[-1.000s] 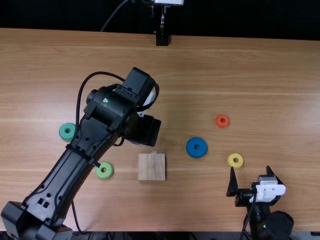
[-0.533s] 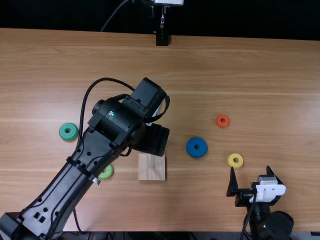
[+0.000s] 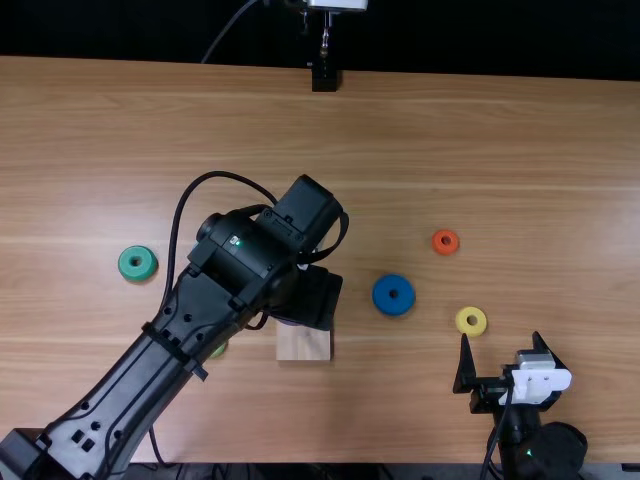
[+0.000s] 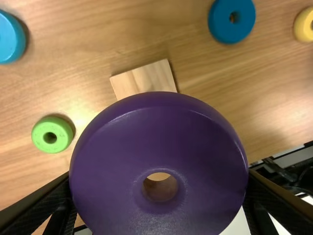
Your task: Build the Hanoi tower: stack the rings onto the peg from bottom to top in this color order: purple, dark blue, light blue, dark green, light green, yellow, orange.
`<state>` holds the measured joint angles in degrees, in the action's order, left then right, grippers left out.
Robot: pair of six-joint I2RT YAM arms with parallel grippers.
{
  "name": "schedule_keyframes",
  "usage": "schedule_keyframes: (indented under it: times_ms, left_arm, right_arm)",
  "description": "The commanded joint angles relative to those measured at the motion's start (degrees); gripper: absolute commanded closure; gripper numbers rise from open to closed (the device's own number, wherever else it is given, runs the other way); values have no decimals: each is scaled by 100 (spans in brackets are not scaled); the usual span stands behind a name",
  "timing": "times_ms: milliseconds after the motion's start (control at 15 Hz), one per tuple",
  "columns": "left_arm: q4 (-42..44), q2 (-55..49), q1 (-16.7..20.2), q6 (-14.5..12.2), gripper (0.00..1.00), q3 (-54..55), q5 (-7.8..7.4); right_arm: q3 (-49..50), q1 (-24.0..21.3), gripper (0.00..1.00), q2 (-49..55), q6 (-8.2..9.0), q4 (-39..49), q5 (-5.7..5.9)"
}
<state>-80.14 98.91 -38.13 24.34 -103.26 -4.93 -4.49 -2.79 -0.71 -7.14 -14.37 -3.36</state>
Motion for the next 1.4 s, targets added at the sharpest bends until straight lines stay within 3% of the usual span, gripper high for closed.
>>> schedule_keyframes:
  times_ms: [0,733,1333]
  left_arm:
    - [-2,-179,-107,87,67,149,-45]
    - [93,-74,-379,97,67,175,-45]
    - [125,40,-300,76,67,289,-45]
  right_arm:
    - [361,-47,0,71,49,-415,9]
    - [361,-47,0,71,49,-415,-13]
    - [361,-47,0,71,49,-415,-13]
